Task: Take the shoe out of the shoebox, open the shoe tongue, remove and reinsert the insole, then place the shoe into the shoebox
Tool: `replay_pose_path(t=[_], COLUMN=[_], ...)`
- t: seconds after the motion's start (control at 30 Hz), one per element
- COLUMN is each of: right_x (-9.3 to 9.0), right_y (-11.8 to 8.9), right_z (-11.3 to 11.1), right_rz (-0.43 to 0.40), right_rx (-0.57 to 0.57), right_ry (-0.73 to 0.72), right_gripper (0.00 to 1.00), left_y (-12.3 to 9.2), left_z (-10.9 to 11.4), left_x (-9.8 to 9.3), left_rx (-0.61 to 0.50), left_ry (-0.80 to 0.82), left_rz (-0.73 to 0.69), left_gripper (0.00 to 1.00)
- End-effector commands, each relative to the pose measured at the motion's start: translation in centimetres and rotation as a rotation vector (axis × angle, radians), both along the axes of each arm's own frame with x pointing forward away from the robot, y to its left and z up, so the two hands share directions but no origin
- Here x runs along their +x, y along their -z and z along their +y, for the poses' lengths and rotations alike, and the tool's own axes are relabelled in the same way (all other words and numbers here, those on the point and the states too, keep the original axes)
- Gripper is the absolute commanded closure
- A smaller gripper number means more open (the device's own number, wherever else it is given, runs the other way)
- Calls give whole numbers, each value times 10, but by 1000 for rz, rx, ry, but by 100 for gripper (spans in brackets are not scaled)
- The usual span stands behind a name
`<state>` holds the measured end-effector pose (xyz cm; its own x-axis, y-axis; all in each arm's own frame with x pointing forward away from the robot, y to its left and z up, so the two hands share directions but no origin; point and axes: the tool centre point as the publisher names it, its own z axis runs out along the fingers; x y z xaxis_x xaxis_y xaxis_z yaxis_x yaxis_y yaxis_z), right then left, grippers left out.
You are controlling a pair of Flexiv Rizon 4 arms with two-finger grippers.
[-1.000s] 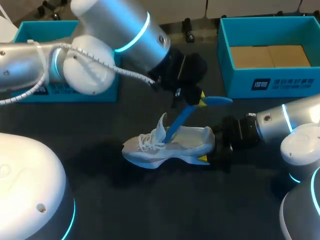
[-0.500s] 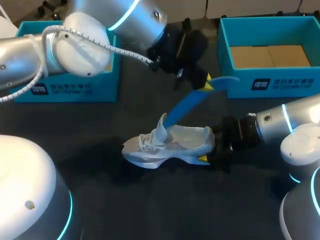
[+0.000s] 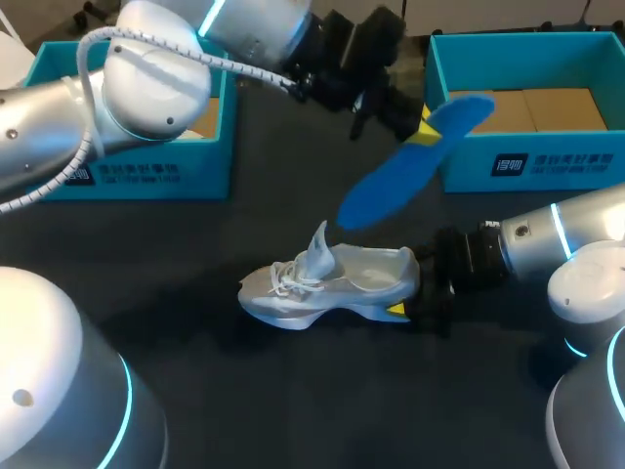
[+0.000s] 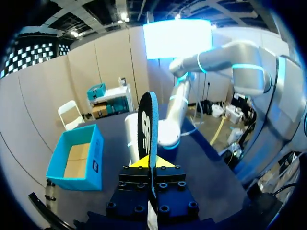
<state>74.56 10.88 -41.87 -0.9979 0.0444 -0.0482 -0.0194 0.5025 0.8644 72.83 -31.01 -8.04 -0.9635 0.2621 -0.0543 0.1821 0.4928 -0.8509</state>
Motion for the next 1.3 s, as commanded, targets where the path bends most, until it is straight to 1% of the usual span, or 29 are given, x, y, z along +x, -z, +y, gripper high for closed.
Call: replay_pose_path(t=[0.03, 0.2, 0.33, 0.4, 1.3], right_x=[0, 0, 0, 0, 0], right_y=[-1, -1, -1, -1, -1], right_z=[1, 1, 1, 1, 1], right_rz=[0, 0, 0, 0, 0], right_rx=[-5, -5, -5, -5, -5], right_ry=[0, 0, 0, 0, 0], right_gripper=[100, 100, 100, 100, 100], left_y=[0, -15, -32, -38, -38], left_z=[3, 2, 7, 11, 11], left_x=[-4, -12, -17, -20, -20], left_rx=[-94, -162, -228, -233, -233], left_ry=[20, 25, 15, 10, 10], left_rz=[25, 27, 20, 7, 7], left_gripper=[100, 100, 100, 100, 100])
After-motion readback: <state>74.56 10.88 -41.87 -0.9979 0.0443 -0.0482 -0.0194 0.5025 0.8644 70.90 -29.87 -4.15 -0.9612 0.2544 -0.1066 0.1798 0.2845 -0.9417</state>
